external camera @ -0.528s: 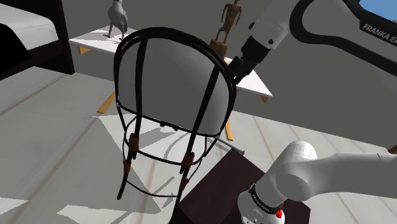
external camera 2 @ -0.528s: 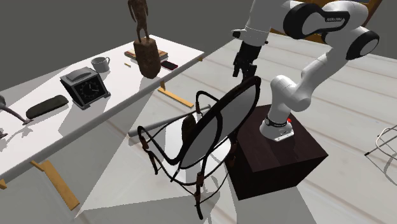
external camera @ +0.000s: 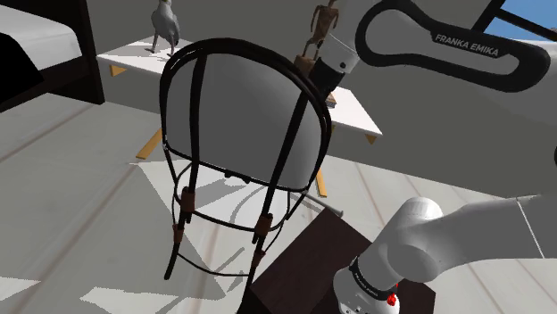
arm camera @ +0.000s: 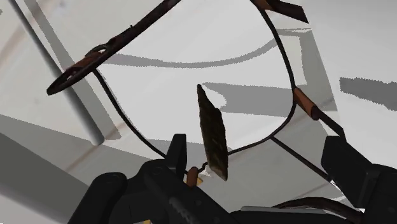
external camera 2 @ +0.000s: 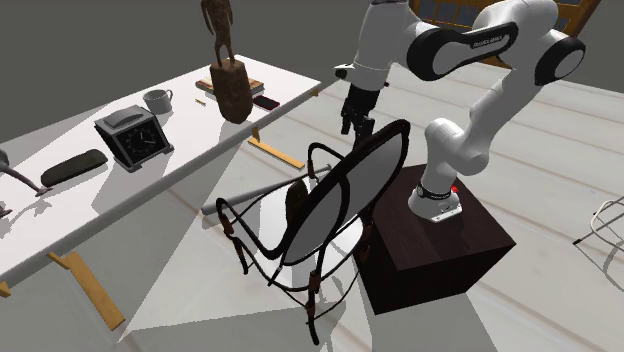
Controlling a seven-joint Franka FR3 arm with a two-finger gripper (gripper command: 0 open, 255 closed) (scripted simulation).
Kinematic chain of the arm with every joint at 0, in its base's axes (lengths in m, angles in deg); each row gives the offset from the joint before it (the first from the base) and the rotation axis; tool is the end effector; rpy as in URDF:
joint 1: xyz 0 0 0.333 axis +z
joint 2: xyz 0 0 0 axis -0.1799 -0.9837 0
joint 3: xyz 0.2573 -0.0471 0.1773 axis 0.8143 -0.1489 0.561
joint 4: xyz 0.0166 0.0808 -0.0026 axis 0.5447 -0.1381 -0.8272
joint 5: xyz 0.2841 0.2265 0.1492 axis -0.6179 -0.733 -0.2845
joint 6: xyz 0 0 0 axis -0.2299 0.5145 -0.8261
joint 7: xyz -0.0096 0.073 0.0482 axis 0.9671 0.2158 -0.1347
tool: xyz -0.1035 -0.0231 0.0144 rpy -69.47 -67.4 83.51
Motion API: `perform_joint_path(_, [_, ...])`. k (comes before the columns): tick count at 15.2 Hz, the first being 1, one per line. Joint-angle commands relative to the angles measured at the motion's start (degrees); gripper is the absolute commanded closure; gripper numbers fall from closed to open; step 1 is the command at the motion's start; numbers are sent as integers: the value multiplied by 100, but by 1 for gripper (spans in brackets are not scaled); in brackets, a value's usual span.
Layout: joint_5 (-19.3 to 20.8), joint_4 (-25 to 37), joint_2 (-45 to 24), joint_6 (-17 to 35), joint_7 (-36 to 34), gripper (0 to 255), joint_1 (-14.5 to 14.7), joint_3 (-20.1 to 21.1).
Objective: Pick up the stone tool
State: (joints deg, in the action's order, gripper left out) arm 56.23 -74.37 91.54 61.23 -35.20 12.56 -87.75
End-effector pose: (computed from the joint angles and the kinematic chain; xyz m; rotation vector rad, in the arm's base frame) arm 0.3778 0.0215 0.5967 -3.0471 -0.0379 -0.2723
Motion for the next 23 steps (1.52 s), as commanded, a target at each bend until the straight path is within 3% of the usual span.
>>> perform_joint_path(1, [6,97,-416,284,193,0,34,-54])
perform_joint_path(9, [-55,833,-2140,1106,900,0,169,-199])
perform_joint_path(16, [-163,1874,-3708,1487,1471,0,236,-220])
perform_joint_path(23, [-208,1689,-3997,1943,1574,0,239,-208])
